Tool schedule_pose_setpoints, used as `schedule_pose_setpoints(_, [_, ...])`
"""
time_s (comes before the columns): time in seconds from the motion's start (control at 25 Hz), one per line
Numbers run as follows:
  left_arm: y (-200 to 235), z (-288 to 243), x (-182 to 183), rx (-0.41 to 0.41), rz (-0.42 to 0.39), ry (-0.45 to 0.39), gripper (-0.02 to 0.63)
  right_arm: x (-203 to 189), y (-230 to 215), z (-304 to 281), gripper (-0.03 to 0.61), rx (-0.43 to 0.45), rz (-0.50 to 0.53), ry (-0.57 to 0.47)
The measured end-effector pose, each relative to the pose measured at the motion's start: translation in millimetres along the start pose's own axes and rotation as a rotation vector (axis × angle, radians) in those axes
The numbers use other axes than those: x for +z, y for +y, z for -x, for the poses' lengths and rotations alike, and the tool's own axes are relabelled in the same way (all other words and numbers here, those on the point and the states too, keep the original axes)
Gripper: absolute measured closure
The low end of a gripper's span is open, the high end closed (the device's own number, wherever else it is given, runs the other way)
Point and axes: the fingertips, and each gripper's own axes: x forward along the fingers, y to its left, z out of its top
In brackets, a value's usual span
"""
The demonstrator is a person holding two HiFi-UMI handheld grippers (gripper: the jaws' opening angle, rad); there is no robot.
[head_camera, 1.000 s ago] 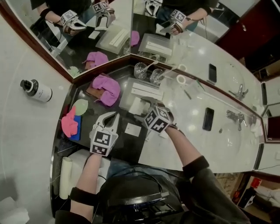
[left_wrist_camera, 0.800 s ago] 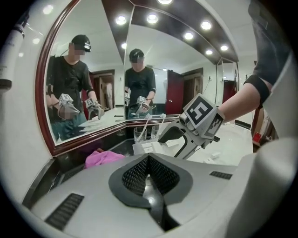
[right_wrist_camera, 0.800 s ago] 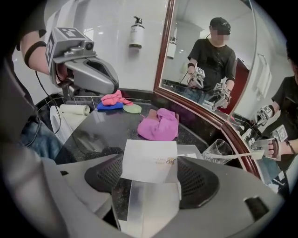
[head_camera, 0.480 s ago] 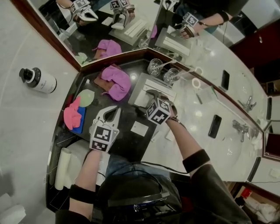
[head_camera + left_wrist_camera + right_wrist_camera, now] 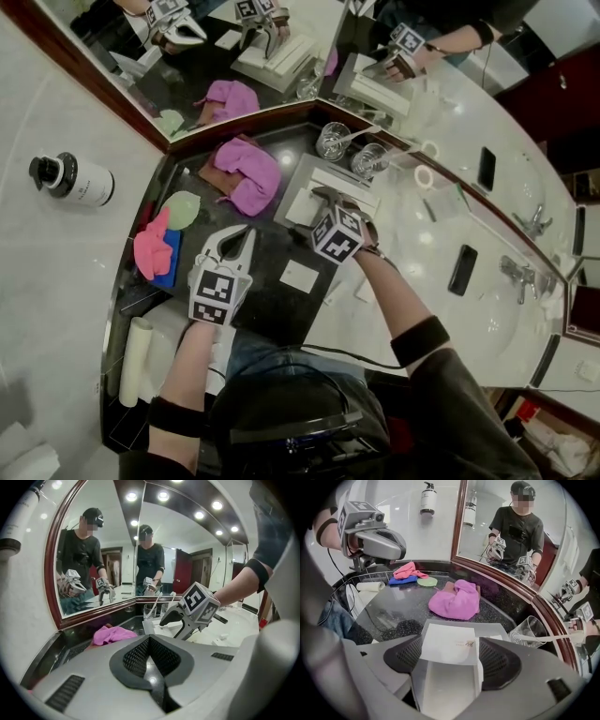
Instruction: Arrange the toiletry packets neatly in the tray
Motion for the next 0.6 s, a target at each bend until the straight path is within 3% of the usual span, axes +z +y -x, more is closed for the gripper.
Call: schedule_pose_setpoints(0.6, [-10.4, -0.9, 7.4, -0.007, -0.012, 0.002, 0.612, 3.5, 3.4, 20.6, 0.163, -0.011, 0.006, -0.054])
